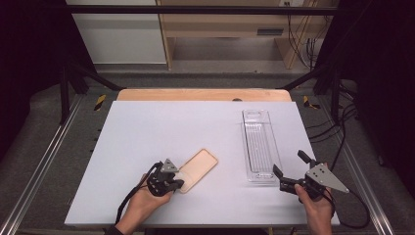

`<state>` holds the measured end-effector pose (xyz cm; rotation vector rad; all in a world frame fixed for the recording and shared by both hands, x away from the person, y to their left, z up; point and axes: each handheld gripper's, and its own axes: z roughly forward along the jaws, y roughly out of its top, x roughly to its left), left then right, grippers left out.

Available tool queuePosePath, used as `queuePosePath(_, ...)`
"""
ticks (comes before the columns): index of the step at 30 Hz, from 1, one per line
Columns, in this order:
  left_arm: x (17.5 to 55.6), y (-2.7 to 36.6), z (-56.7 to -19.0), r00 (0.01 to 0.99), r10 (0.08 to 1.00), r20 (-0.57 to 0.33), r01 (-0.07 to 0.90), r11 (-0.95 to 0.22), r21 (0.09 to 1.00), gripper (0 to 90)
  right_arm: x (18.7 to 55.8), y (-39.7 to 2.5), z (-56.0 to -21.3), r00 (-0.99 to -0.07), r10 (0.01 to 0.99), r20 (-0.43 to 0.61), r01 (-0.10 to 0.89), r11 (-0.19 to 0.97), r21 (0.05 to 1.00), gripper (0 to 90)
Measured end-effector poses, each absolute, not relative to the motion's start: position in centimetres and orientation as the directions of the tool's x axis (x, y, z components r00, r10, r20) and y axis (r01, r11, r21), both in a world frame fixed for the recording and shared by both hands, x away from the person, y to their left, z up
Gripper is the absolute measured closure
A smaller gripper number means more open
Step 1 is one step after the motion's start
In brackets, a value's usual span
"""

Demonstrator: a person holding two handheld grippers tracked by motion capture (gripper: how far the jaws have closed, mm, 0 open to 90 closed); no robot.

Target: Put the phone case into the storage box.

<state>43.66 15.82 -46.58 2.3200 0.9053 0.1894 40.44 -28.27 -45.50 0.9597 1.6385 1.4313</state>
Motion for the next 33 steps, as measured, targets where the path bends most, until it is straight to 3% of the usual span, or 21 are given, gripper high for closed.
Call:
queuePosePath(20,40.8,19.3,-46.3,0.749,0.647,-0.141,0.597,-0.567,0.567,90.0,40.5,-28.2,-45.6,-0.445,0.893,-0.063,0.069,0.105,0.992,1.6)
queuePosePath(26,40.3,19.7,-45.9,0.754,0.649,-0.100,0.566,-0.564,0.601,89.7,40.5,-28.1,-45.6,-0.448,0.891,-0.068,0.069,0.110,0.992,1.6)
queuePosePath(31,40.1,20.2,-44.3,0.734,0.677,-0.059,0.510,-0.492,0.705,79.4,40.5,-28.1,-45.7,-0.447,0.892,-0.068,0.070,0.110,0.991,1.6)
queuePosePath(33,40.2,20.3,-43.8,0.728,0.683,-0.055,0.485,-0.457,0.746,61.8,40.5,-28.1,-45.7,-0.448,0.891,-0.069,0.072,0.113,0.991,1.6)
